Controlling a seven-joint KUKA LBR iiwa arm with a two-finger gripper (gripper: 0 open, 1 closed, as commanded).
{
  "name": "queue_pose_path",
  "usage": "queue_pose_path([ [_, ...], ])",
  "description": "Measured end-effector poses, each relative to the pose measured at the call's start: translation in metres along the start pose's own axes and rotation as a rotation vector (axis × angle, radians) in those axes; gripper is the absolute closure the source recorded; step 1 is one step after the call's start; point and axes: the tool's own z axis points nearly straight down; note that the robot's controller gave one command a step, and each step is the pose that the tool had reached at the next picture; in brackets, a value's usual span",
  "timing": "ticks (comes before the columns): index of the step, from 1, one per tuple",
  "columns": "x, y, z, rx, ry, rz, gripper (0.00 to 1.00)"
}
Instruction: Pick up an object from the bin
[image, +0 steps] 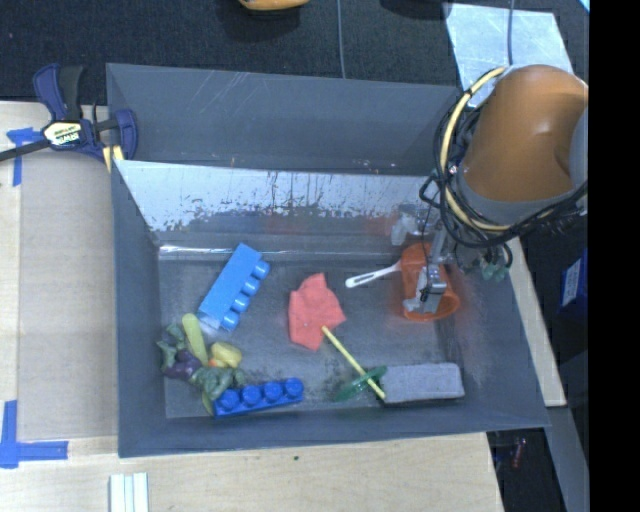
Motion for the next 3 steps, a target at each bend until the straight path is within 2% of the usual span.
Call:
queue_pose_path([
  [1,-0.002,0.0,-0.004,0.001,-0.008,-0.002,0.0],
  [2,-0.035,0.055,0.04,0.002,-0.012,-0.119,0.0],
  [3,-0.039,0.072,0.052,0.002,-0.009,-0.181,0.0],
])
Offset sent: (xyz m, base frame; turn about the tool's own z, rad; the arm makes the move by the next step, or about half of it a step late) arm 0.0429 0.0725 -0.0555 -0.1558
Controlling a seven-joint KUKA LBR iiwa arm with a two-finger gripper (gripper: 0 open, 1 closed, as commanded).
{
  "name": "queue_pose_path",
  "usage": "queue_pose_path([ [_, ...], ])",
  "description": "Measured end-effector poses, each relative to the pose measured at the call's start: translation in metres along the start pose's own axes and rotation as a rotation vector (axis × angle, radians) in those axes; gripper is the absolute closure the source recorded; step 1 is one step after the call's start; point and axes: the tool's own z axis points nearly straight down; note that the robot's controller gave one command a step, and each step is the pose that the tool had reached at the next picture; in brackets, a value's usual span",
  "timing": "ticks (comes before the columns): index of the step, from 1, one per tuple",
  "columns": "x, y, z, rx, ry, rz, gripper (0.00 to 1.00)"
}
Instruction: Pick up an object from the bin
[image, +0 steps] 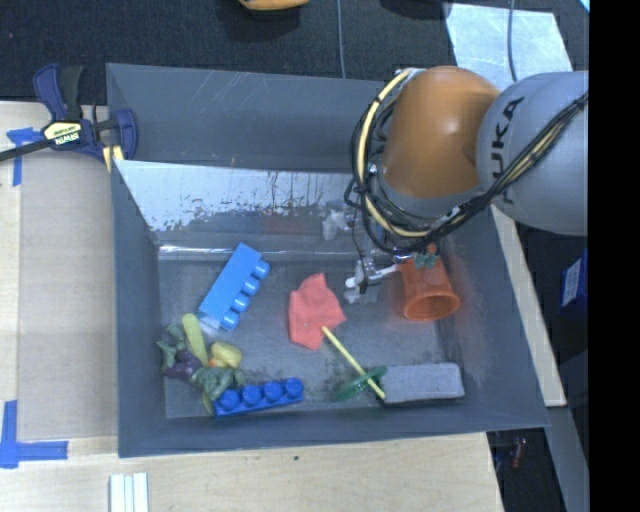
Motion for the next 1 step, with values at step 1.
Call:
queue_pose_path([
  [1,0.057,0.0351,0.0689,0.0,-0.006,-0.027,0.0],
])
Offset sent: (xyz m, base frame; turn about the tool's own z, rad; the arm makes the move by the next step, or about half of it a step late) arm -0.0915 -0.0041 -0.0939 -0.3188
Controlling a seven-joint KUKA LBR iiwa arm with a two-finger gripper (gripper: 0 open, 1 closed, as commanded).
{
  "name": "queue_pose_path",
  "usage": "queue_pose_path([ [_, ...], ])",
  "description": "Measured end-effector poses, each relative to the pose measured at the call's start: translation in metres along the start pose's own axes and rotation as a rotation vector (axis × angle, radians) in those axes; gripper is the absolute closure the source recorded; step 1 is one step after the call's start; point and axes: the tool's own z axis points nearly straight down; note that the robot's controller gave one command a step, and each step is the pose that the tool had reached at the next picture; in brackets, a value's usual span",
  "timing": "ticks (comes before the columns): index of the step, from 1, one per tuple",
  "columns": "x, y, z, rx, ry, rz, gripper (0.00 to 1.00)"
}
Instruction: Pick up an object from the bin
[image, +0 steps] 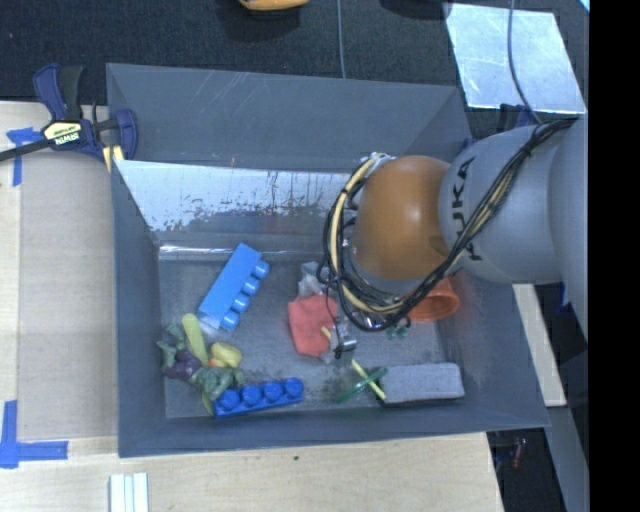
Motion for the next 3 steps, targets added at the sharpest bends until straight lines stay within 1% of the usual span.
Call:
queue_pose_path([
  [1,0.034,-0.022,0.023,0.009,-0.015,-0.29,1.0],
  [2,0.034,-0.022,0.023,0.009,-0.015,-0.29,1.0],
  [3,0.027,-0.017,-0.052,0.008,-0.012,-0.369,1.0],
])
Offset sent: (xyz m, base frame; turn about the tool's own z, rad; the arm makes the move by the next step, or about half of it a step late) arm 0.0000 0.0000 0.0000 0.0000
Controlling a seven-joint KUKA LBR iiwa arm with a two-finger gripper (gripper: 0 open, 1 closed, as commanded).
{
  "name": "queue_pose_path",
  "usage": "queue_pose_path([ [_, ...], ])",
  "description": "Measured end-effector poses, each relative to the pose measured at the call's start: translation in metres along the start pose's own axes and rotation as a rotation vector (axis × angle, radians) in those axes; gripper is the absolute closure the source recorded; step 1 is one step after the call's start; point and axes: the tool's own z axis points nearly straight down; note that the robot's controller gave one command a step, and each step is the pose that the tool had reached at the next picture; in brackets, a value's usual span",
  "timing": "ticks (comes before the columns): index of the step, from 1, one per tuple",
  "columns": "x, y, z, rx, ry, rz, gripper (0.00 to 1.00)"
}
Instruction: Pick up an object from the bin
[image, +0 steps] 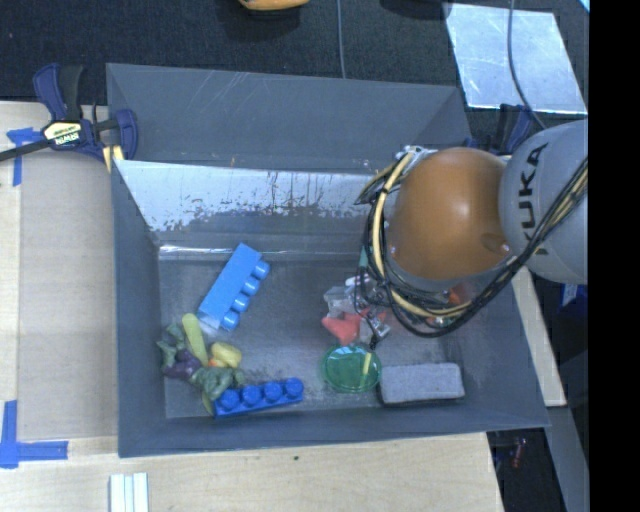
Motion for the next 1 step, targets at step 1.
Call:
queue_pose_path([
  [1,0.006,-0.003,-0.054,0.001,-0.001,0.014,1.0],
])
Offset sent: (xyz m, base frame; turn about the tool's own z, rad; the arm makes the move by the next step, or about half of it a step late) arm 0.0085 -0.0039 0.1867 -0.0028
